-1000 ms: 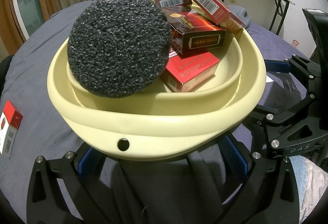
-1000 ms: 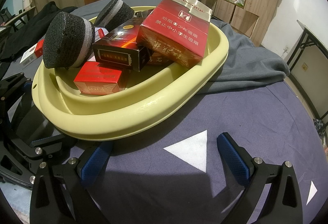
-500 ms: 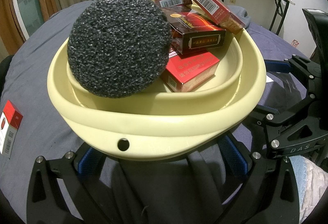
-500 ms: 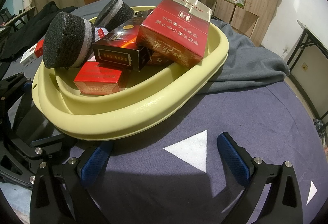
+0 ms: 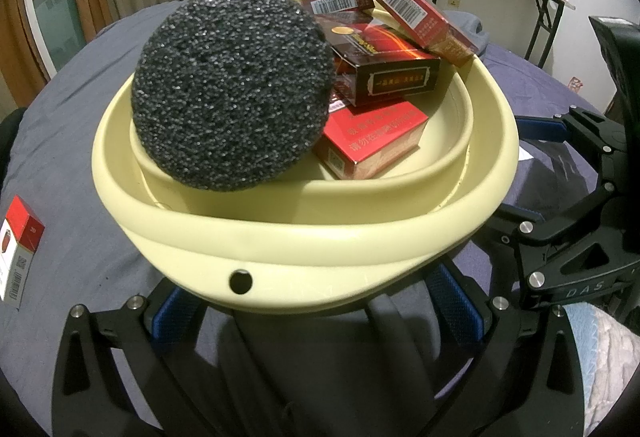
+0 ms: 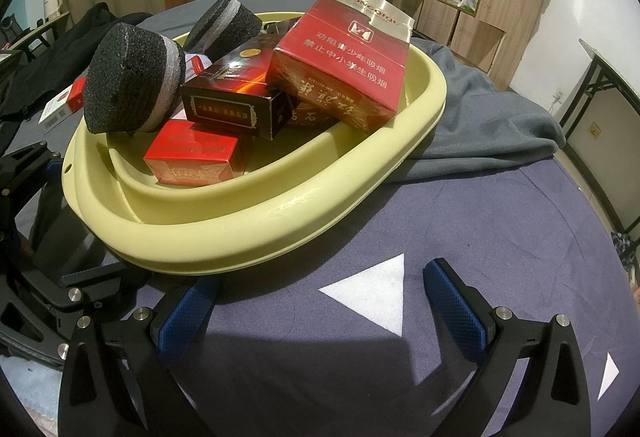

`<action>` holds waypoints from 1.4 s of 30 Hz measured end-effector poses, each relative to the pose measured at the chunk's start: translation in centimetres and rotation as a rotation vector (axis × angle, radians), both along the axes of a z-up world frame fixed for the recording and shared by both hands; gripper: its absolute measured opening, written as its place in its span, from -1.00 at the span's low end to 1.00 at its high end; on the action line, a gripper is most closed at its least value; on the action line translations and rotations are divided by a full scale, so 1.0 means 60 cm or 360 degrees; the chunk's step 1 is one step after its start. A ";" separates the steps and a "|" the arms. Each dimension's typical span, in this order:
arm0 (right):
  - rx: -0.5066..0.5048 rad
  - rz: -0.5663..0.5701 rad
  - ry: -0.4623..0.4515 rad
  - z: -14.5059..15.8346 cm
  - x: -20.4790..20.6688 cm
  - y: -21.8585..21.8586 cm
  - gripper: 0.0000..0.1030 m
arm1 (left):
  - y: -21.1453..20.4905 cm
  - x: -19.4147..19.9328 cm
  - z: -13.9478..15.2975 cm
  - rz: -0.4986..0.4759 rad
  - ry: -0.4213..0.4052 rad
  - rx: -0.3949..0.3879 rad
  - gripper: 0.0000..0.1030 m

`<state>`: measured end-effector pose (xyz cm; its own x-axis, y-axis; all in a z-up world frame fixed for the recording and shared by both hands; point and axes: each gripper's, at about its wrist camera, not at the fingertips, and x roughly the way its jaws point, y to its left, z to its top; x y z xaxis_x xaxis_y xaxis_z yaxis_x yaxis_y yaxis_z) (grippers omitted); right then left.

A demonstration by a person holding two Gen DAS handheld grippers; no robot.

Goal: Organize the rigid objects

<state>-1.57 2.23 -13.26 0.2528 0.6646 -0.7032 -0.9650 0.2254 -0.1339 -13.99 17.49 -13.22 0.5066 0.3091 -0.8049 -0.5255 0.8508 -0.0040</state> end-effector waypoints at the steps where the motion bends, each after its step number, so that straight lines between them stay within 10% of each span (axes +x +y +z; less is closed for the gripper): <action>1: 0.0000 0.0000 0.0000 0.000 0.000 0.000 0.99 | 0.000 -0.002 0.001 0.0000 -0.0002 -0.0002 1.00; 42: 0.0000 0.0001 0.0001 0.000 0.001 0.000 0.99 | -0.007 -0.017 0.001 -0.0022 -0.0012 0.0005 1.00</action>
<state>-1.52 2.23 -13.26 0.2522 0.6646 -0.7033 -0.9652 0.2249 -0.1336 -15.03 17.06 -13.16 0.5168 0.3047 -0.8000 -0.5136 0.8580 -0.0050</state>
